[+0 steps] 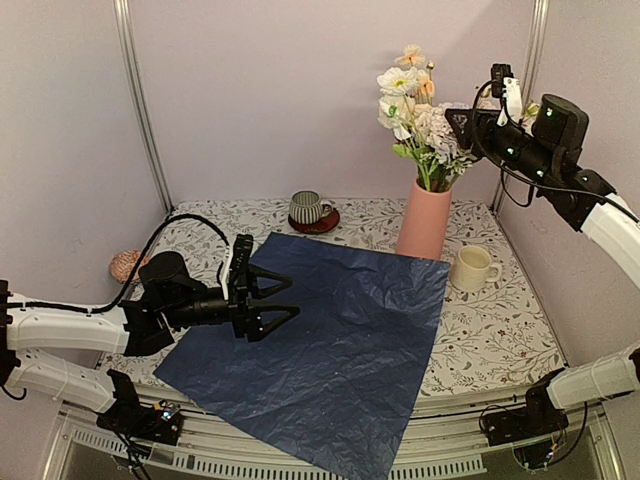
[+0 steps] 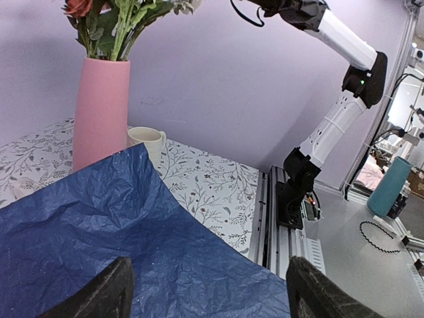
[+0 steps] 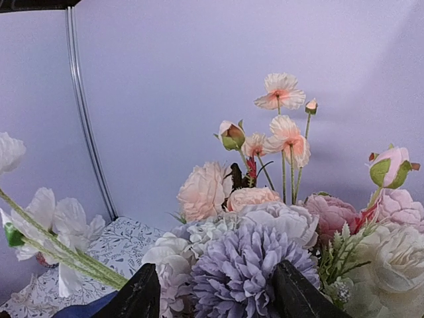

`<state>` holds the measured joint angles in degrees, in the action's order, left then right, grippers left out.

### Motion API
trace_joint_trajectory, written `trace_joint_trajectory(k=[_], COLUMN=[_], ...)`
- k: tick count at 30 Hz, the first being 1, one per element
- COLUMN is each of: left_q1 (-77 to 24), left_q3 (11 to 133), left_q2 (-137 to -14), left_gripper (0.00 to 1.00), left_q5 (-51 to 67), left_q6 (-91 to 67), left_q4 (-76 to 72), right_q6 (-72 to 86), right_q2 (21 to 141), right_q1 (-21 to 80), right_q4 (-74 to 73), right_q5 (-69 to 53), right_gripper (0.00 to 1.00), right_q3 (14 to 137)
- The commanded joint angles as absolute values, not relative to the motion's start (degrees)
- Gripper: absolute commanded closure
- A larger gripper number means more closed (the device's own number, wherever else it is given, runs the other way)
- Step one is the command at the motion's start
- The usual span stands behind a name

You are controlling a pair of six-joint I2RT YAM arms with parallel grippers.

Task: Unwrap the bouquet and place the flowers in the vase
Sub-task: Adjust the fake flower in the vase.

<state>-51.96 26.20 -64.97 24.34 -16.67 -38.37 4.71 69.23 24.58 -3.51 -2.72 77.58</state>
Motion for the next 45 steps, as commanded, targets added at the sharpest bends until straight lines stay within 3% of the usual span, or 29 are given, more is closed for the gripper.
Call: trace_joint_trajectory(k=[1,17,23,26,31,37,45], left_q1=[-52.35,-52.35,-52.35,-52.34,-52.33,-51.10,-45.39], left_q3=[26.66,26.50,26.59,26.93,26.77,26.80,24.42], left_q2=[-65.04,-65.29,-65.30,-65.06,-63.60,-58.08,-47.96], left_gripper=[0.18,0.18,0.19,0.18,0.16,0.12,0.12], left_q5=[24.02,24.05,23.76,22.30,18.62,4.63,-2.52], left_q6=[-15.98,-16.14,-16.39,-16.35,-16.61,-17.30,-20.72], left_q4=[-38.59,-39.14,-38.79,-37.69,-36.28,-27.65,-18.68], right_q6=[4.98,3.77,3.33,2.04,0.91,0.65,4.43], right_q2=[71.28,71.06,67.03,63.33,54.41,43.12,33.69], right_q1=[24.37,24.37,24.39,24.37,24.35,24.36,24.35], right_q4=[-5.05,-8.52,-7.37,-5.67,0.92,7.30,6.97], right_q5=[1.77,4.57,3.66,1.35,-3.73,-4.60,-1.87], right_gripper=[0.41,0.43,0.38,0.27,0.15,0.14,0.14], right_q3=[79.51,75.15,75.14,74.40,65.06,50.54,37.75])
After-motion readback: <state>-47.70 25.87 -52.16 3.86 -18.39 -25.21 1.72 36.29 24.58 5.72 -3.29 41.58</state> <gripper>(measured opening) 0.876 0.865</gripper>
